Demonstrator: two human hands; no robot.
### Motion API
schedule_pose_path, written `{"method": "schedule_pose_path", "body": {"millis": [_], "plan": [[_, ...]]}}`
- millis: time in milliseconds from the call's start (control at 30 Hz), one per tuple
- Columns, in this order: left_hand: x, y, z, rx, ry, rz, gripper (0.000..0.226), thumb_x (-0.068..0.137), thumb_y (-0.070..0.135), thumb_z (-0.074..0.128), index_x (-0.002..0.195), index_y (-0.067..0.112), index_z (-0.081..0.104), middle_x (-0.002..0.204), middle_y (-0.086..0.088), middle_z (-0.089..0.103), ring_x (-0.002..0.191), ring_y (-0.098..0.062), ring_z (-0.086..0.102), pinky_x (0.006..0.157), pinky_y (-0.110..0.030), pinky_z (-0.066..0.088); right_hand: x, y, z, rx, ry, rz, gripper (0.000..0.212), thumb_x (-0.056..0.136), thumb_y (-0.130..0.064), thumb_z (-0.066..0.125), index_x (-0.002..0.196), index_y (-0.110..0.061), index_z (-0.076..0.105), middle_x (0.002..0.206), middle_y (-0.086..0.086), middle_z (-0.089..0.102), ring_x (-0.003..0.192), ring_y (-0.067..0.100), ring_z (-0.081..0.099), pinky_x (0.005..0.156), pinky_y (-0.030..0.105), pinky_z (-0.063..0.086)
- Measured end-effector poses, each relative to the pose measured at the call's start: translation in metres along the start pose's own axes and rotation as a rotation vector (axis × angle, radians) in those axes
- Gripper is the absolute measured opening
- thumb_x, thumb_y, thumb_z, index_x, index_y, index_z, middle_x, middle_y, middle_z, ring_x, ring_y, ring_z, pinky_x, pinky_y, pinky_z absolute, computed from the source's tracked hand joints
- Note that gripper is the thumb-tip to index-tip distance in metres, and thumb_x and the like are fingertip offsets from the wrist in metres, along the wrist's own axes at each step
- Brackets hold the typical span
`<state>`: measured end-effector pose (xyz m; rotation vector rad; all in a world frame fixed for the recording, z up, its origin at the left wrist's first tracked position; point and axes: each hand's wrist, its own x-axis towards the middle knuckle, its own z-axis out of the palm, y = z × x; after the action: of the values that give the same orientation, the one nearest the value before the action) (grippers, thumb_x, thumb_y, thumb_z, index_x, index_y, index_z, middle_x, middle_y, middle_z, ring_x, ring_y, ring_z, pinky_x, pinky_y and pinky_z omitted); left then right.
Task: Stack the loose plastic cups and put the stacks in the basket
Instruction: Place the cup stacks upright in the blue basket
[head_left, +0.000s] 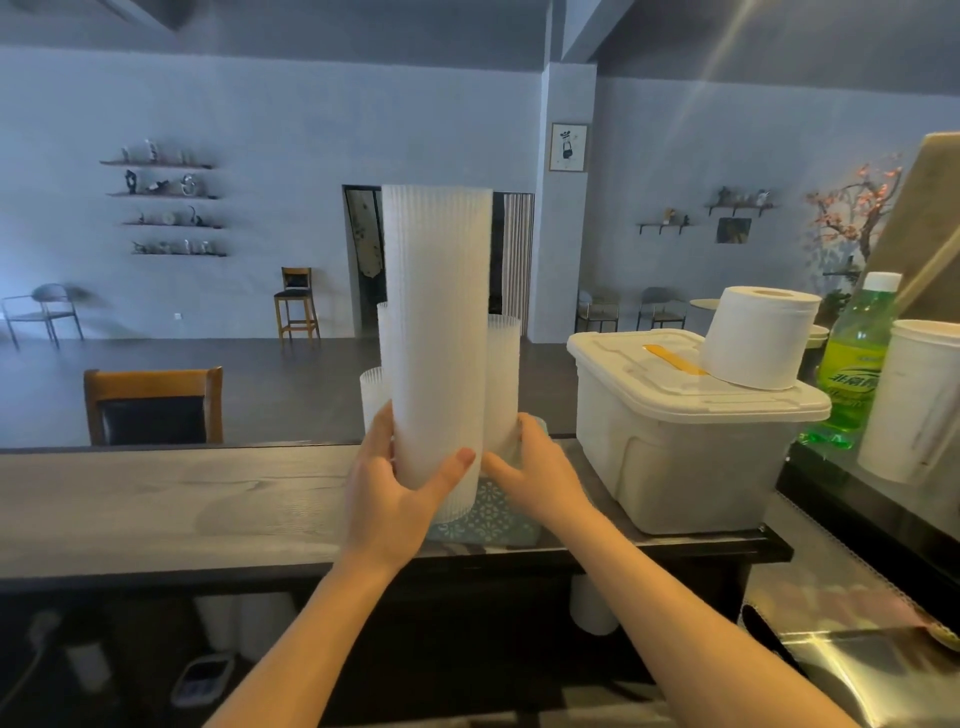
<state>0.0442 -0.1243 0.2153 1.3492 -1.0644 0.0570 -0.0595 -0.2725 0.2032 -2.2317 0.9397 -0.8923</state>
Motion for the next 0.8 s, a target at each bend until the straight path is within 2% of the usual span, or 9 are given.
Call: {"method": "schedule_pose_path", "body": {"millis": [67,100,167,200,300,400,600,700,800], "plan": [[-0.002,0.009,0.007,-0.027,-0.021,0.017,0.075,0.064,0.07,0.072,0.126,0.042,0.04,0.114,0.019,0.057,0.098,0.003,0.06,0.069,-0.016,0.056,-0.012,-0.007,-0.01,0.207,0.21,-0.047,0.067,0.096,-0.058,0.046,0.148,-0.017,0.037,0.145,-0.003,0.047,0.134,0.013,0.045,0.111,0.04,0.041],[-0.003,0.014,0.011,-0.036,-0.033,0.02,0.076,0.065,0.07,0.074,0.126,0.042,0.04,0.113,0.02,0.057,0.099,0.002,0.06,0.07,-0.016,0.056,-0.019,-0.014,-0.017,0.34,0.304,-0.086,0.067,0.096,-0.061,0.04,0.147,-0.018,0.04,0.141,-0.009,0.049,0.129,0.002,0.046,0.11,0.032,0.041],[-0.006,0.02,0.02,-0.036,-0.053,0.017,0.078,0.062,0.068,0.073,0.126,0.041,0.04,0.113,0.019,0.057,0.099,0.0,0.061,0.073,-0.018,0.057,-0.03,-0.025,-0.032,0.522,0.347,-0.183,0.072,0.089,-0.068,0.037,0.144,-0.021,0.045,0.132,-0.012,0.056,0.117,-0.006,0.052,0.097,0.013,0.043],[-0.008,0.022,0.025,-0.029,-0.062,0.016,0.08,0.059,0.068,0.072,0.127,0.04,0.039,0.113,0.018,0.058,0.098,-0.001,0.061,0.076,-0.019,0.057,-0.034,-0.03,-0.038,0.555,0.303,-0.23,0.074,0.085,-0.07,0.041,0.142,-0.023,0.046,0.127,-0.012,0.06,0.114,-0.004,0.056,0.092,0.011,0.046],[-0.013,0.028,0.04,0.04,-0.069,0.013,0.088,0.053,0.074,0.067,0.129,0.039,0.038,0.111,0.014,0.058,0.098,-0.004,0.06,0.083,-0.025,0.057,-0.041,-0.04,-0.053,0.516,0.112,-0.255,0.063,0.076,-0.063,0.067,0.129,-0.034,0.048,0.116,-0.017,0.062,0.105,0.0,0.062,0.079,0.02,0.055],[-0.013,0.032,0.05,0.119,-0.099,0.053,0.092,0.056,0.079,0.061,0.132,0.032,0.04,0.116,0.014,0.057,0.101,-0.005,0.059,0.086,-0.03,0.057,-0.043,-0.038,-0.067,0.483,0.09,-0.225,0.066,0.07,-0.052,0.08,0.125,-0.031,0.049,0.112,-0.018,0.062,0.1,-0.003,0.062,0.077,0.025,0.057],[-0.007,0.018,0.051,0.184,-0.06,0.139,0.07,0.078,0.068,0.06,0.133,0.025,0.048,0.118,0.016,0.054,0.102,0.004,0.054,0.079,-0.011,0.045,-0.023,-0.024,-0.081,0.578,0.274,-0.135,0.065,0.072,-0.048,0.082,0.125,-0.03,0.048,0.112,-0.011,0.063,0.101,0.013,0.065,0.083,0.045,0.06],[-0.002,0.002,0.044,0.246,0.017,0.14,0.05,0.087,0.041,0.068,0.129,0.021,0.05,0.119,0.014,0.05,0.105,-0.002,0.053,0.076,-0.006,0.04,-0.001,-0.02,-0.082,0.571,0.309,-0.081,0.064,0.079,-0.045,0.079,0.128,-0.027,0.043,0.115,-0.007,0.06,0.102,0.014,0.064,0.085,0.045,0.059],[0.002,-0.011,0.041,0.315,0.026,0.154,0.051,0.088,0.032,0.07,0.132,0.018,0.049,0.125,0.01,0.047,0.111,-0.008,0.052,0.081,-0.011,0.041,0.02,-0.015,-0.077,0.542,0.326,-0.041,0.062,0.082,-0.045,0.076,0.129,-0.025,0.04,0.114,-0.007,0.059,0.102,0.014,0.062,0.085,0.042,0.058]]}}
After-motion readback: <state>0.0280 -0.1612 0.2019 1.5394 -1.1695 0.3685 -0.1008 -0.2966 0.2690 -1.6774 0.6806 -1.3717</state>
